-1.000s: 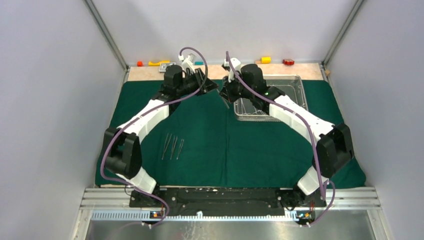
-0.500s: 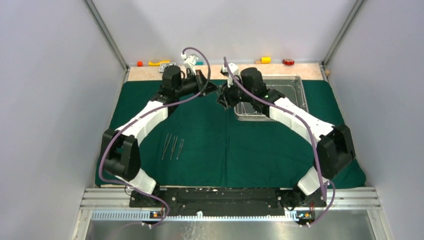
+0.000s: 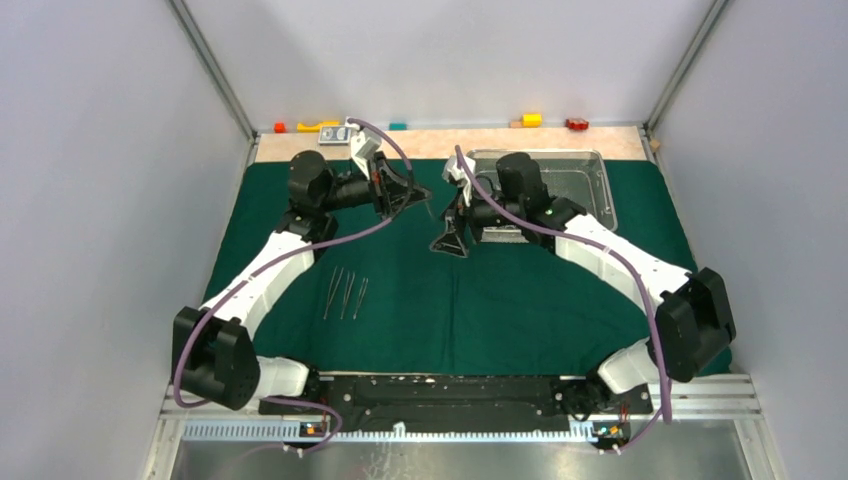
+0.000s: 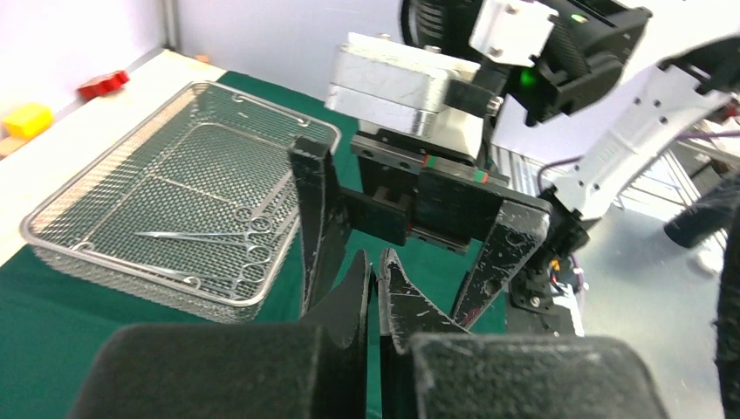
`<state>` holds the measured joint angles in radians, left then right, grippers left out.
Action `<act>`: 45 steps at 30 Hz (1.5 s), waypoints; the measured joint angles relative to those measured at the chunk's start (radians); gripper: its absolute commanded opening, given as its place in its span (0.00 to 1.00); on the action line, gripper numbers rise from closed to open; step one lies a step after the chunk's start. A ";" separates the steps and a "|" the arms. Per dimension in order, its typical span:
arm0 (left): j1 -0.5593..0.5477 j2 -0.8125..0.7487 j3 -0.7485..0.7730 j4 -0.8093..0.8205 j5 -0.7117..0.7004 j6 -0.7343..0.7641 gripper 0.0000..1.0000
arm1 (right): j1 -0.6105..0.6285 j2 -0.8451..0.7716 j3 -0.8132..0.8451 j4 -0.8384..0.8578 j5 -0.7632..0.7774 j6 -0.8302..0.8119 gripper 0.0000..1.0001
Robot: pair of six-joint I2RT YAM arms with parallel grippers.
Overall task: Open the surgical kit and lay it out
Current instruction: Place the medical item in the surgical kit.
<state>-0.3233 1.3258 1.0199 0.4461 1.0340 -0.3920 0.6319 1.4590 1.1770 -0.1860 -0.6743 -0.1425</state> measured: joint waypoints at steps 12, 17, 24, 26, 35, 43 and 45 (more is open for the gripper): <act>0.000 -0.008 -0.081 0.151 0.163 -0.064 0.00 | -0.010 0.000 -0.025 0.044 -0.189 -0.005 0.47; 0.000 -0.008 -0.087 0.187 0.182 -0.085 0.00 | -0.013 0.000 -0.025 0.071 -0.232 0.016 0.21; 0.000 -0.008 -0.093 0.239 0.180 -0.116 0.08 | -0.013 0.000 -0.025 0.097 -0.282 0.054 0.00; 0.002 -0.008 -0.093 0.243 0.174 -0.125 0.29 | -0.013 0.000 -0.026 0.103 -0.284 0.063 0.00; 0.002 -0.050 -0.093 0.114 -0.037 -0.060 0.73 | -0.013 0.000 -0.026 0.152 -0.134 0.142 0.00; -0.047 -0.056 -0.041 -0.115 -0.316 -0.055 0.79 | -0.008 0.000 -0.026 0.156 0.089 0.205 0.00; -0.074 -0.036 -0.004 -0.172 -0.374 -0.057 0.79 | -0.004 0.000 -0.025 0.156 0.136 0.214 0.00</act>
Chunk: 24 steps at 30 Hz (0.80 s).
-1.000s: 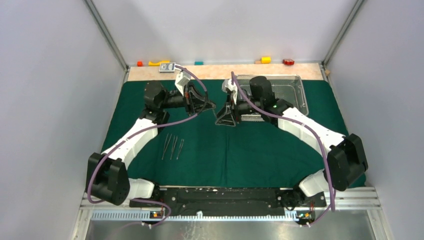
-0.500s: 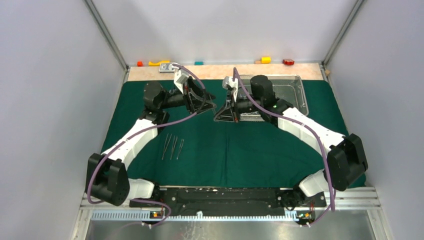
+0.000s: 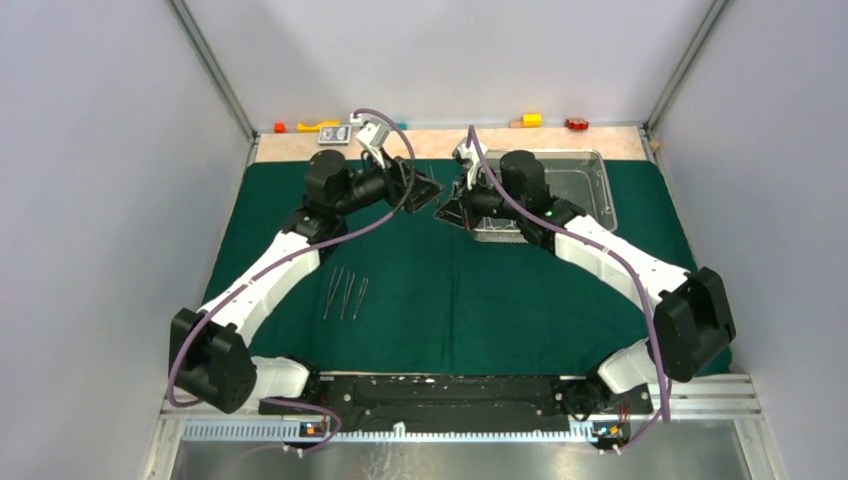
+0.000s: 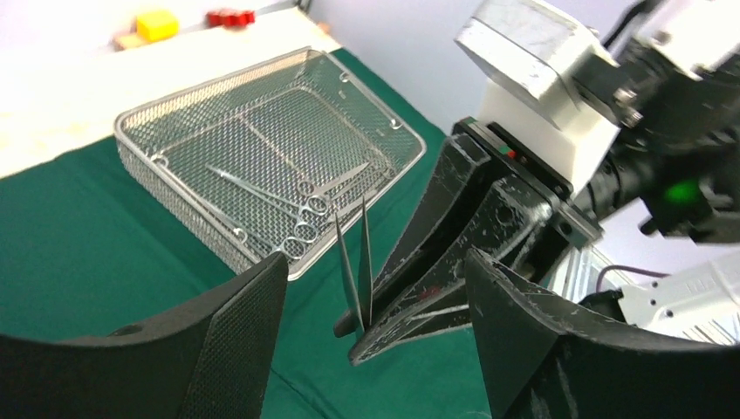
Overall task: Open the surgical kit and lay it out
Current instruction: Place the medical item in the surgical kit.
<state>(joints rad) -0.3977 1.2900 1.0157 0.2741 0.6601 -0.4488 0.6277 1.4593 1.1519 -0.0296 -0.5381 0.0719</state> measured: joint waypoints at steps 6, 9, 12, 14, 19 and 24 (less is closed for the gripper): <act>-0.051 0.073 0.103 -0.134 -0.138 -0.009 0.68 | 0.014 0.002 0.000 -0.010 0.109 0.024 0.00; -0.052 0.104 0.131 -0.173 -0.175 -0.026 0.61 | 0.014 0.003 0.000 -0.017 0.139 0.033 0.00; -0.054 0.126 0.139 -0.199 -0.192 -0.035 0.57 | 0.014 0.003 0.001 -0.023 0.161 0.037 0.00; -0.061 0.131 0.139 -0.219 -0.201 -0.043 0.54 | 0.014 0.004 0.003 -0.024 0.176 0.038 0.00; -0.087 0.138 0.140 -0.231 -0.204 -0.052 0.44 | 0.014 0.018 0.016 -0.036 0.200 0.042 0.00; -0.096 0.144 0.140 -0.233 -0.206 -0.055 0.39 | 0.014 0.035 0.016 -0.045 0.212 0.045 0.00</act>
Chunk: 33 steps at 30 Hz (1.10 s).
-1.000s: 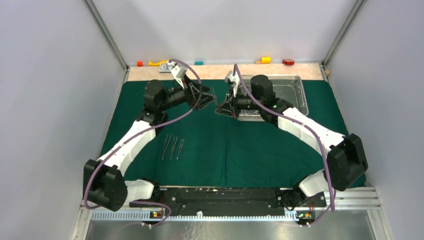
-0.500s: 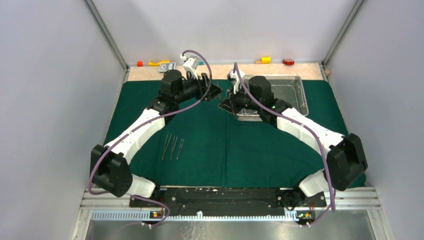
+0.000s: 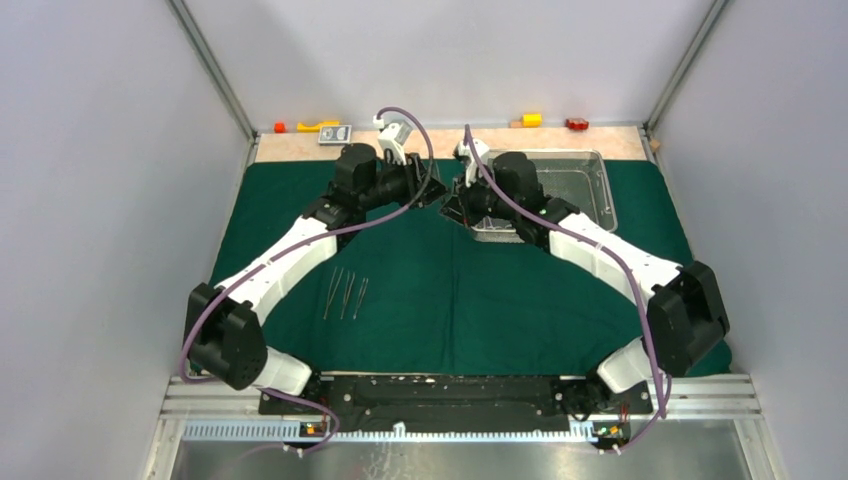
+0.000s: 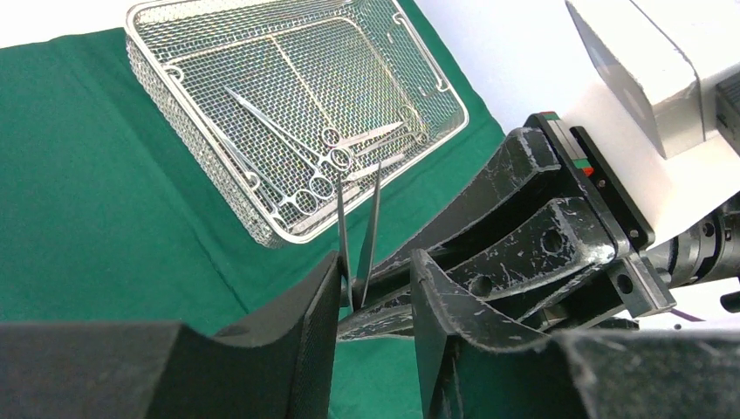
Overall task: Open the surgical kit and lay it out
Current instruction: Place the medical item in the surgical kit.
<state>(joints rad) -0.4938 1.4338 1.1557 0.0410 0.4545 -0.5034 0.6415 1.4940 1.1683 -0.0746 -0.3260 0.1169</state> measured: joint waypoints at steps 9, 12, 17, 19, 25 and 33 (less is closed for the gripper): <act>0.002 0.000 0.000 -0.005 -0.018 0.002 0.27 | 0.000 0.002 0.006 -0.002 0.003 0.000 0.00; 0.002 0.000 0.000 -0.010 -0.026 0.004 0.24 | 0.000 0.003 0.006 -0.002 0.002 0.000 0.02; 0.002 0.001 0.000 -0.011 -0.031 0.009 0.21 | 0.000 0.003 0.006 -0.002 -0.002 -0.001 0.16; 0.001 0.001 0.000 -0.011 -0.034 0.014 0.20 | 0.000 0.003 0.006 -0.002 -0.004 0.000 0.19; 0.001 0.001 0.000 -0.012 -0.049 0.031 0.19 | 0.000 0.006 0.010 -0.003 -0.024 -0.002 0.27; 0.001 -0.001 0.000 -0.024 -0.070 0.070 0.18 | 0.000 0.007 0.011 -0.013 -0.041 -0.020 0.45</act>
<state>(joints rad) -0.4931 1.4326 1.1557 0.0170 0.3843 -0.4332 0.6415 1.5009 1.1797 -0.0875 -0.3672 0.0967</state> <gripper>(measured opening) 0.188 0.391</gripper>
